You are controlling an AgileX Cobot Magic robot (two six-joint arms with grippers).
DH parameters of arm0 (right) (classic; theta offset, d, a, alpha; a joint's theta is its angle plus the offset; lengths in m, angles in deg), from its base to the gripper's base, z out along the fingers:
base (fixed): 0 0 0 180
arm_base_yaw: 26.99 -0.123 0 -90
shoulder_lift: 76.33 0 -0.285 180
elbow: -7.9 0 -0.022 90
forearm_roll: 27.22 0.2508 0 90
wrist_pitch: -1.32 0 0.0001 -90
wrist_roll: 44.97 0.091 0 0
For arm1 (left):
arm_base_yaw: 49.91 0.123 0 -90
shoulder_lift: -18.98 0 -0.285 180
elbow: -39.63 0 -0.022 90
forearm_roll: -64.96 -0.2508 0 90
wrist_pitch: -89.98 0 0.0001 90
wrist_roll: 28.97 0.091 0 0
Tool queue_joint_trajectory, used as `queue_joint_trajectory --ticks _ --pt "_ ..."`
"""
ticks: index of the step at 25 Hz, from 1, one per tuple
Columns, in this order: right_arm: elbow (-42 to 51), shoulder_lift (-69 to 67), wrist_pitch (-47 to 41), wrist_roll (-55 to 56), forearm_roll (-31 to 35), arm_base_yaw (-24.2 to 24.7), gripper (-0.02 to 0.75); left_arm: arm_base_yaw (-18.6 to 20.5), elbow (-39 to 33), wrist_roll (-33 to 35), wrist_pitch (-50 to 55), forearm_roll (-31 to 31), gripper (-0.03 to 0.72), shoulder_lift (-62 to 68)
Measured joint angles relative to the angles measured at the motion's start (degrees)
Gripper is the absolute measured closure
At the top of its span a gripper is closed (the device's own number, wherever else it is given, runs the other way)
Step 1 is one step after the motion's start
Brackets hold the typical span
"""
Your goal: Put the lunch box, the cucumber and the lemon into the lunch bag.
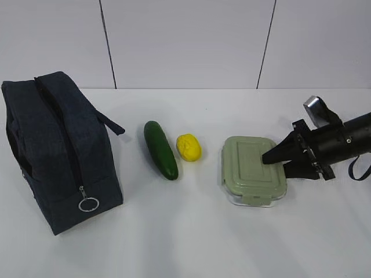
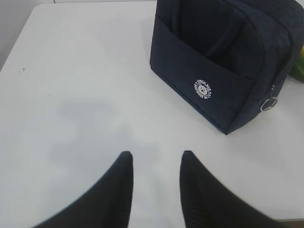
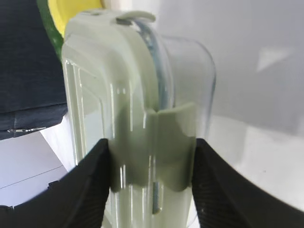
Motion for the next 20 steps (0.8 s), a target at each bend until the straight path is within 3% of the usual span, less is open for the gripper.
queue_joint_trajectory --ticks 11,20 --pt "0.00 8.10 0.13 0.34 0.11 -0.09 0.356 0.00 0.00 -1.07 0.00 0.00 0.445 0.15" --pt "0.00 14.44 -0.30 1.71 0.11 -0.09 0.356 0.00 4.47 -16.52 -8.30 0.40 0.445 10.95"
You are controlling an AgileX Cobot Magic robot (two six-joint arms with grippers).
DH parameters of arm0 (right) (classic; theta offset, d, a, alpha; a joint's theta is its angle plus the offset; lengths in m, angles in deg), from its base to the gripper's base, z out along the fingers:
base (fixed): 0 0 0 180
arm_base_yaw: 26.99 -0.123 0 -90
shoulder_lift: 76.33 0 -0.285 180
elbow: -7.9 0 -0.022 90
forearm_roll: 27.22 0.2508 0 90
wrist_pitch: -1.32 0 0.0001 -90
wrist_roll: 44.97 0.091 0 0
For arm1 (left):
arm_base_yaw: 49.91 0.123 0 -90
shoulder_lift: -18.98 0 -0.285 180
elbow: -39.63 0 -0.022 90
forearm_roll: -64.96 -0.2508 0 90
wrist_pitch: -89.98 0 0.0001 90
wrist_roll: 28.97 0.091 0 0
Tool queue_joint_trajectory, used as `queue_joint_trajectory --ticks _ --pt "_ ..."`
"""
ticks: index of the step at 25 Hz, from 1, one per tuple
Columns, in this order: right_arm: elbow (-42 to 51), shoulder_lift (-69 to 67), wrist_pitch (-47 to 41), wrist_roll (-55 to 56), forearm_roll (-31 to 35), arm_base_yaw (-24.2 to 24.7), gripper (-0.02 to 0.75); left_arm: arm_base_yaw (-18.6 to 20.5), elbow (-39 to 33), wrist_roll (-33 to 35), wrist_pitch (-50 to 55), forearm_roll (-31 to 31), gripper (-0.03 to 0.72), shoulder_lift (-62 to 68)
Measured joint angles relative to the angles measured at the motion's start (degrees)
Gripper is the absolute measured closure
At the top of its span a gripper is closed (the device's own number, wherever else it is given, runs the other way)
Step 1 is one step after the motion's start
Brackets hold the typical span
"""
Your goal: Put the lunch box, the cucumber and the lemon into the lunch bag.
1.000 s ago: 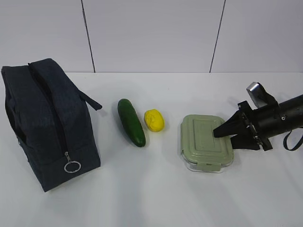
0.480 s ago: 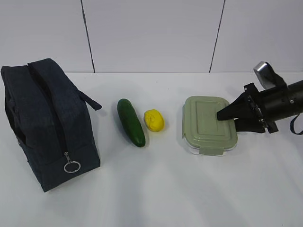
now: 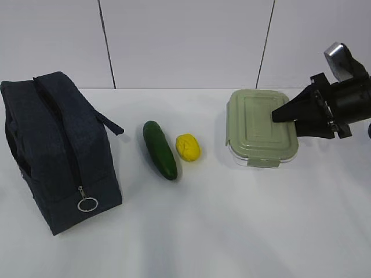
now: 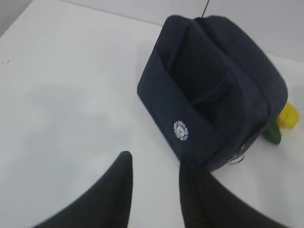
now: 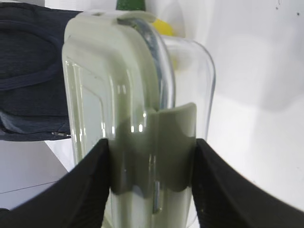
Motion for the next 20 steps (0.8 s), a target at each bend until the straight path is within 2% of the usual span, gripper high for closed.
queue_joint_trajectory --ticks 3,9,15,18,20 --pt "0.00 1.11 -0.13 0.00 0.00 0.00 0.356 0.00 2.14 -3.15 -3.66 1.73 0.445 7.73" --pt "0.00 1.16 -0.23 0.81 0.00 0.00 0.358 0.00 7.06 -4.12 -10.15 8.84 0.445 25.91" --pt "0.20 1.16 -0.23 1.08 -0.10 0.00 0.358 0.00 12.55 -4.25 -15.77 10.30 0.445 39.95" --pt "0.20 1.16 -0.23 1.08 -0.10 0.00 0.358 0.00 14.45 -1.42 -16.58 14.53 0.432 45.75" --pt "0.20 1.16 -0.23 1.08 -0.10 0.00 0.358 0.00 15.53 2.45 -17.19 18.97 0.388 49.06"
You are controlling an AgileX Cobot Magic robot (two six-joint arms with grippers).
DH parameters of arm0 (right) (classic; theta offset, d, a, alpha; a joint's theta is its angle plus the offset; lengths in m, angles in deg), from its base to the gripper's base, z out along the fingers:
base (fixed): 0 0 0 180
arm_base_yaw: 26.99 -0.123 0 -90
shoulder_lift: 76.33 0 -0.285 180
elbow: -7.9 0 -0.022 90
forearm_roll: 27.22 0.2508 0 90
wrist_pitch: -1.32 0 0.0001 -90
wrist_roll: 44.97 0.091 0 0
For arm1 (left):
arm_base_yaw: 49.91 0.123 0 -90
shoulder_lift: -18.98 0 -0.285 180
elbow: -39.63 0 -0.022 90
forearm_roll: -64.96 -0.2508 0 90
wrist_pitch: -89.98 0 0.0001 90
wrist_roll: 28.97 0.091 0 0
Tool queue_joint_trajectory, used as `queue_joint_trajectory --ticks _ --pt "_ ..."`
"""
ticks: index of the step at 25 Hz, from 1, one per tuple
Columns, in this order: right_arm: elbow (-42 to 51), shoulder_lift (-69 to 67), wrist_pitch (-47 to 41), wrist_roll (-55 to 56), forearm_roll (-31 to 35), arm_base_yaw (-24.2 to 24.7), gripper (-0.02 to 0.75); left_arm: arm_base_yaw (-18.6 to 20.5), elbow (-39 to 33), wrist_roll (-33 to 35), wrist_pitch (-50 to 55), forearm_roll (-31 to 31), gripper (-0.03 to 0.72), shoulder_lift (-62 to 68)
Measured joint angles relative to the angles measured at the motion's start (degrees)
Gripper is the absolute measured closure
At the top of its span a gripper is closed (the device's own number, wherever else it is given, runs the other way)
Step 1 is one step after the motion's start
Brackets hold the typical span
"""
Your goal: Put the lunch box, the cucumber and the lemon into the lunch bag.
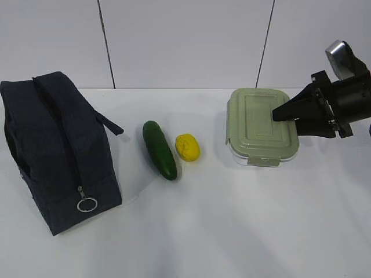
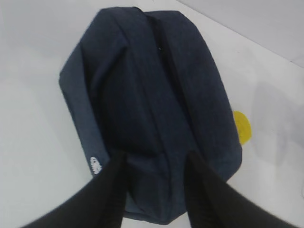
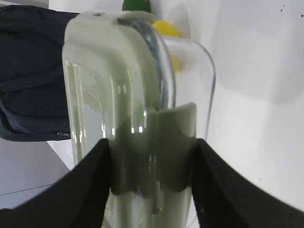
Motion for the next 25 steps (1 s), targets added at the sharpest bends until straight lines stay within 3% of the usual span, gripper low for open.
queue_joint_trajectory --ticks 4,9,19,25 --pt "0.00 0.00 0.00 0.00 0.00 0.00 0.358 0.00 1.84 4.71 -0.98 8.26 0.263 4.55" --pt "0.00 0.00 0.00 0.00 0.00 0.00 0.358 0.00 2.13 5.46 -1.89 10.54 0.232 9.41" --pt "0.00 0.00 0.00 0.00 0.54 0.00 0.358 0.12 2.13 5.57 -5.12 12.02 0.288 16.84" --pt "0.00 0.00 0.00 0.00 0.54 0.00 0.358 2.51 2.13 5.57 -5.15 12.14 0.353 19.46"
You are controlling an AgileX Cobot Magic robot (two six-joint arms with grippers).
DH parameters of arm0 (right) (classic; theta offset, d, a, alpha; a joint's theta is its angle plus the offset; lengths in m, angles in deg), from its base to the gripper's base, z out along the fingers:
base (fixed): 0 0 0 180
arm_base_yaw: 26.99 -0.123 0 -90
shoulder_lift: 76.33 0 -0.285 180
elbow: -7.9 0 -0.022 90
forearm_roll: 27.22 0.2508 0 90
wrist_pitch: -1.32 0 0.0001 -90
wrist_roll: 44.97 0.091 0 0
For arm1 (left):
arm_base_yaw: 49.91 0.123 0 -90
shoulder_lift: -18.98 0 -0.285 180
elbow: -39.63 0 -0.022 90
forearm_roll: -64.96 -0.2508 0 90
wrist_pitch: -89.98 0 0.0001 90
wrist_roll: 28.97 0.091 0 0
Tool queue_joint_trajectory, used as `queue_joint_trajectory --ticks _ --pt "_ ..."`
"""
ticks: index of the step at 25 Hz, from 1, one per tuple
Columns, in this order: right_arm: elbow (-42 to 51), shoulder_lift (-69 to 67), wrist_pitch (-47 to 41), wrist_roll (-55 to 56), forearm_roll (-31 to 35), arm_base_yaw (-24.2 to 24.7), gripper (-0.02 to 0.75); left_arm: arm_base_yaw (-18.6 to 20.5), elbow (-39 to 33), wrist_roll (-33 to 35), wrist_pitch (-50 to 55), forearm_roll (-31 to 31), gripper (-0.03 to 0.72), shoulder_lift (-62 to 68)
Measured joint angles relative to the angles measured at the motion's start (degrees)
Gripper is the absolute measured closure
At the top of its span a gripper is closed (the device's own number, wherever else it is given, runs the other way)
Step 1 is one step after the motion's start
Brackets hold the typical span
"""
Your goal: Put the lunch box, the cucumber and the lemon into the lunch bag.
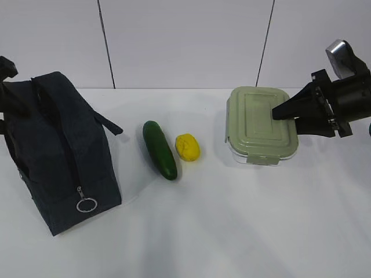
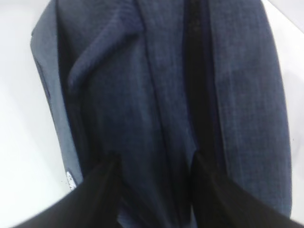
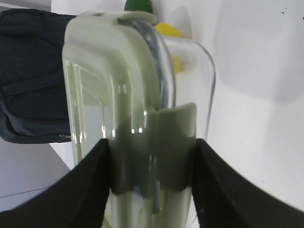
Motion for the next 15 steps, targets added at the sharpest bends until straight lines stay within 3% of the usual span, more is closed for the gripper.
queue_joint_trajectory --ticks 3,8,15 --pt "0.00 0.00 0.00 0.00 0.12 0.00 0.358 0.60 0.00 0.00 -0.10 0.02 0.432 0.10" --pt "0.00 0.00 0.00 0.00 0.54 0.00 0.358 0.60 0.09 0.46 0.15 0.34 0.672 0.10" --pt "0.00 0.00 -0.02 0.13 0.63 0.00 0.358 0.60 0.12 3.45 1.89 1.42 0.691 0.01"
